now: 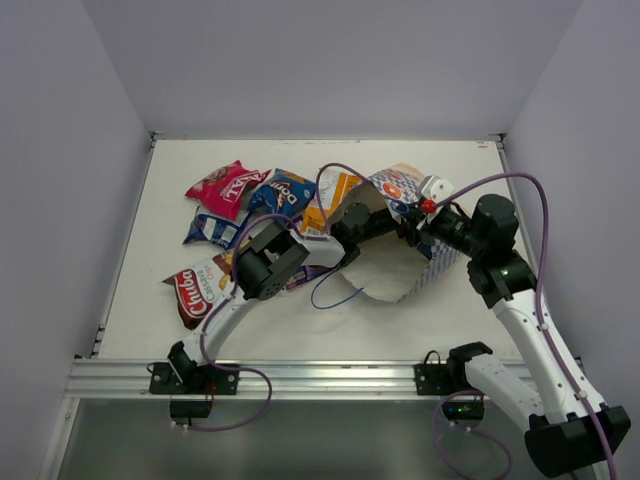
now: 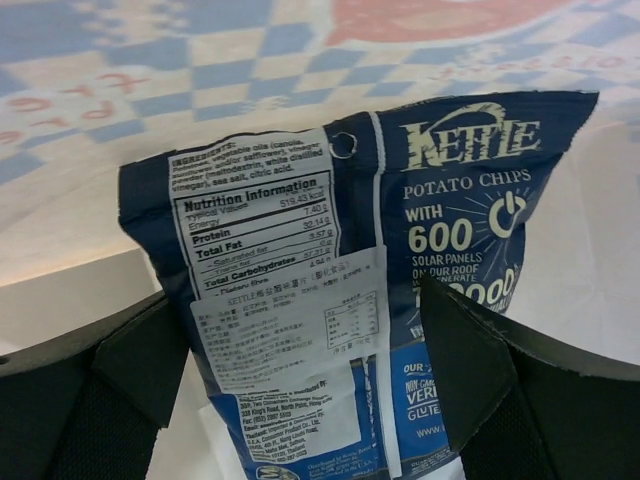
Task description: Take the snacks out of the paper bag
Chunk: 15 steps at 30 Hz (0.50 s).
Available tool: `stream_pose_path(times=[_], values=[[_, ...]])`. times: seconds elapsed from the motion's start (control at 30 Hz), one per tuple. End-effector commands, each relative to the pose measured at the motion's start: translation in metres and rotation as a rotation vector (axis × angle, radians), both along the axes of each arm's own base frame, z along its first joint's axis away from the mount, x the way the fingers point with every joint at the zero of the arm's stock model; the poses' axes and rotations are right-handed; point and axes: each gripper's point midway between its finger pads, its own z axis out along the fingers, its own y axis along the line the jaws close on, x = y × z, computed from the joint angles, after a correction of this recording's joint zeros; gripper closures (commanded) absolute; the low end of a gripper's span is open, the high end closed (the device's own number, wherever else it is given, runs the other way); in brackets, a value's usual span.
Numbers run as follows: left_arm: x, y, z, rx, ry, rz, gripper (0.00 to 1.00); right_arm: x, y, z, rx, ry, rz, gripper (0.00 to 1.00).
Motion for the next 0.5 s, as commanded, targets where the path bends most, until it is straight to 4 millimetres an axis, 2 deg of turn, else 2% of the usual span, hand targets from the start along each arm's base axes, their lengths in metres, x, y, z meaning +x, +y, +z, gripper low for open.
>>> stream_pose_path(times=[0.0, 0.1, 0.33, 0.37, 0.4, 0.47], values=[[-0.008, -0.011, 0.018, -0.036, -0.051, -0.076, 0.05, -0.010, 0.014, 0.014, 0.028, -0.015, 0.083, 1.00], [-0.008, -0.014, 0.016, -0.044, -0.036, -0.087, 0.23, -0.010, 0.014, 0.013, 0.027, -0.012, 0.085, 1.00], [-0.010, -0.010, 0.018, -0.055, -0.027, -0.082, 0.87, -0.008, 0.012, 0.011, 0.030, -0.015, 0.060, 1.00], [-0.011, -0.008, 0.026, -0.066, -0.035, -0.079, 0.95, -0.006, 0.011, 0.010, 0.029, -0.015, 0.051, 1.00], [-0.011, -0.006, 0.027, -0.069, -0.035, -0.075, 1.00, -0.003, 0.007, 0.009, 0.026, -0.016, 0.020, 1.00], [-0.017, 0.001, 0.035, -0.076, -0.035, -0.075, 1.00, 0.000, 0.003, 0.010, 0.031, -0.024, -0.011, 1.00]])
